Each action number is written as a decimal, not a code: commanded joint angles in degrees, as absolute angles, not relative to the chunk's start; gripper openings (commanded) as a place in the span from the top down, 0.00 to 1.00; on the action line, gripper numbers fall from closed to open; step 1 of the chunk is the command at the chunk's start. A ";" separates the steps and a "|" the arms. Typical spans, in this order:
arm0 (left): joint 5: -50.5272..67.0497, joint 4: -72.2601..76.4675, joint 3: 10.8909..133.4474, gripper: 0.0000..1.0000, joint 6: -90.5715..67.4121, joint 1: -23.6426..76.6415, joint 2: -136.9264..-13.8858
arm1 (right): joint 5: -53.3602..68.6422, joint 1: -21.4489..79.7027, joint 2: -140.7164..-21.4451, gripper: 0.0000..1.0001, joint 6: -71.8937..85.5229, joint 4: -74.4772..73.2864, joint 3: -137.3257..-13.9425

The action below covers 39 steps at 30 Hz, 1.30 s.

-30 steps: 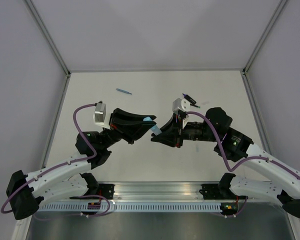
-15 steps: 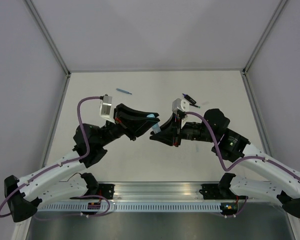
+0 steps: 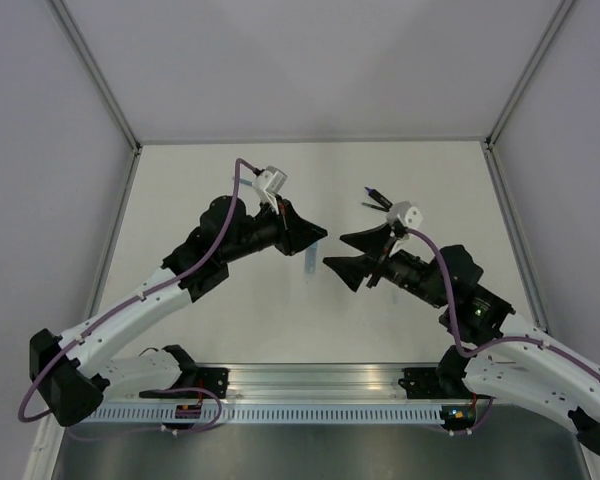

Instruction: Insert the pens into the pen caps

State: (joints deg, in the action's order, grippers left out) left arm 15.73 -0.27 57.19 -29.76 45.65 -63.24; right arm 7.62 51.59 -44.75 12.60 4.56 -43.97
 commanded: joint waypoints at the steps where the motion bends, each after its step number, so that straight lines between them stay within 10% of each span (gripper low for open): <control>1: 18.71 -4.40 53.44 0.98 -33.04 36.68 -67.48 | -5.17 51.77 -37.80 0.29 15.29 7.38 -40.62; 24: 8.27 -6.85 53.61 0.97 -41.13 31.38 -96.59 | -18.54 51.77 -42.10 0.30 19.69 1.93 -39.73; 39: 5.63 -11.42 55.98 0.43 -38.51 30.85 -93.09 | -17.40 51.85 -42.27 0.30 19.95 1.58 -39.73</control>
